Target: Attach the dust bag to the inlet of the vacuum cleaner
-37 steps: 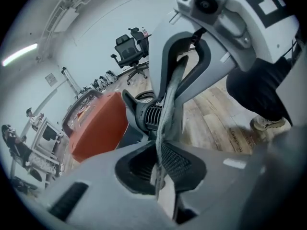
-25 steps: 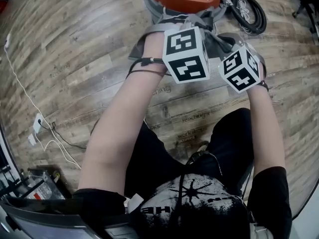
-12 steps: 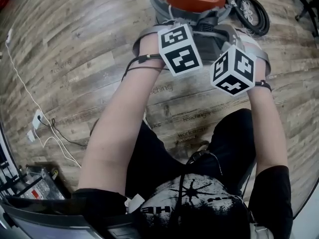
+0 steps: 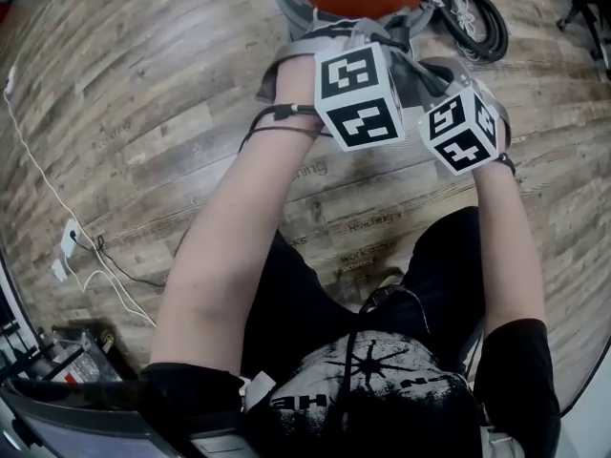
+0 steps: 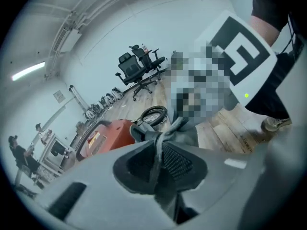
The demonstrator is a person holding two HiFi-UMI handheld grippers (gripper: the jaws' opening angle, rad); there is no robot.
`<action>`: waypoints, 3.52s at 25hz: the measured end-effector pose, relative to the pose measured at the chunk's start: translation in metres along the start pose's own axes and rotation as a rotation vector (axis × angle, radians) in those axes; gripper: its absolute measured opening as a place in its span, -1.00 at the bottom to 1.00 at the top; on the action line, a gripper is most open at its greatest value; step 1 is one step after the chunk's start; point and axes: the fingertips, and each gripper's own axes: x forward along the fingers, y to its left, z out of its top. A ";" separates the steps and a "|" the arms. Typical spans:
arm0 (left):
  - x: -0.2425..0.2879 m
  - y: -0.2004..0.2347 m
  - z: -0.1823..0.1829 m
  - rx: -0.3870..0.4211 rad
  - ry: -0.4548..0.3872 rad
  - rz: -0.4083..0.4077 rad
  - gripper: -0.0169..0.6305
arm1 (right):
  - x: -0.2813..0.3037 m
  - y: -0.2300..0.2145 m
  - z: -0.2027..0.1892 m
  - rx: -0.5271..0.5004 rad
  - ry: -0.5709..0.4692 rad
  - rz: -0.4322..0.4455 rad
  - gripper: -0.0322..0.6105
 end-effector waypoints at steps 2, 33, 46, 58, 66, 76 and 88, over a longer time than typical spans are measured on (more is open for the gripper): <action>-0.001 -0.001 0.001 0.045 -0.012 0.011 -0.79 | 0.000 0.000 0.000 0.000 0.008 0.004 -0.76; 0.004 -0.006 -0.032 -0.108 0.055 -0.054 -0.84 | -0.005 -0.008 0.020 -0.104 -0.074 -0.061 -0.75; 0.014 -0.006 -0.038 -0.147 0.102 -0.053 -0.82 | -0.008 -0.004 0.022 -0.147 -0.107 -0.074 -0.75; 0.006 -0.009 -0.038 -0.097 0.085 -0.016 -0.78 | -0.006 -0.006 0.018 -0.085 -0.060 -0.042 -0.66; -0.033 -0.010 -0.043 -0.038 0.078 0.044 -0.25 | -0.049 -0.011 0.034 -0.036 -0.203 -0.048 0.01; -0.086 -0.012 -0.013 -0.235 -0.190 0.076 -0.94 | -0.079 0.005 0.057 0.044 -0.379 -0.033 -0.88; -0.103 -0.011 -0.045 -0.416 -0.306 -0.091 -0.94 | -0.049 0.028 0.084 0.106 -0.479 0.064 -0.89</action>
